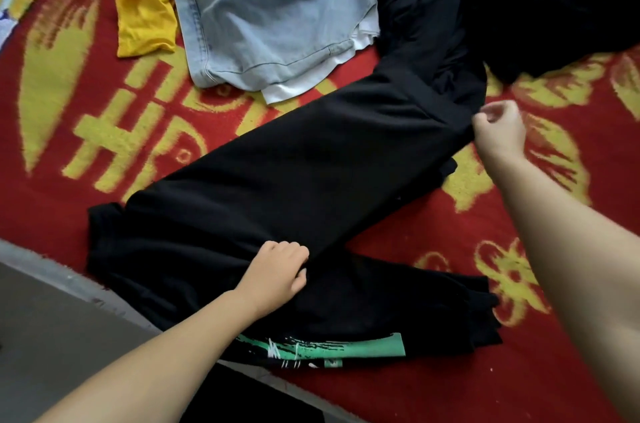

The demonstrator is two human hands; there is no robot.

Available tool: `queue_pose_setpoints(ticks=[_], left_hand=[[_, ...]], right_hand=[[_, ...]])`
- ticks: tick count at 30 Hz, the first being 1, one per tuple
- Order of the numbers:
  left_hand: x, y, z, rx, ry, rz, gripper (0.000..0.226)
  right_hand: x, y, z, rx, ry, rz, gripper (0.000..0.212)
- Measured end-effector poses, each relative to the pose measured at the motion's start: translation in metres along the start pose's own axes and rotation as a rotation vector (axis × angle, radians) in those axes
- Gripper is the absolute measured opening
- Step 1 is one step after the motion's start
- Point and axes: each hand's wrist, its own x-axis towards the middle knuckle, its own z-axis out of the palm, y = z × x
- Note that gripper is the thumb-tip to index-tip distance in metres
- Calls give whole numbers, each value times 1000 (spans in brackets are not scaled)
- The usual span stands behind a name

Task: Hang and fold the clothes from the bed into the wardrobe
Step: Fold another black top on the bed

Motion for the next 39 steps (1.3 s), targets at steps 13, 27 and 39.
queue_pose_setpoints(ticks=[13, 27, 39], left_hand=[[12, -11, 27, 155, -340, -52, 65], [-97, 8, 58, 293, -365, 287, 100], [-110, -13, 53, 212, -225, 275, 82]], right_hand=[[-50, 39, 52, -949, -653, -507, 57], [-188, 196, -49, -85, -175, 666, 80], [-193, 163, -46, 403, -158, 722, 30]])
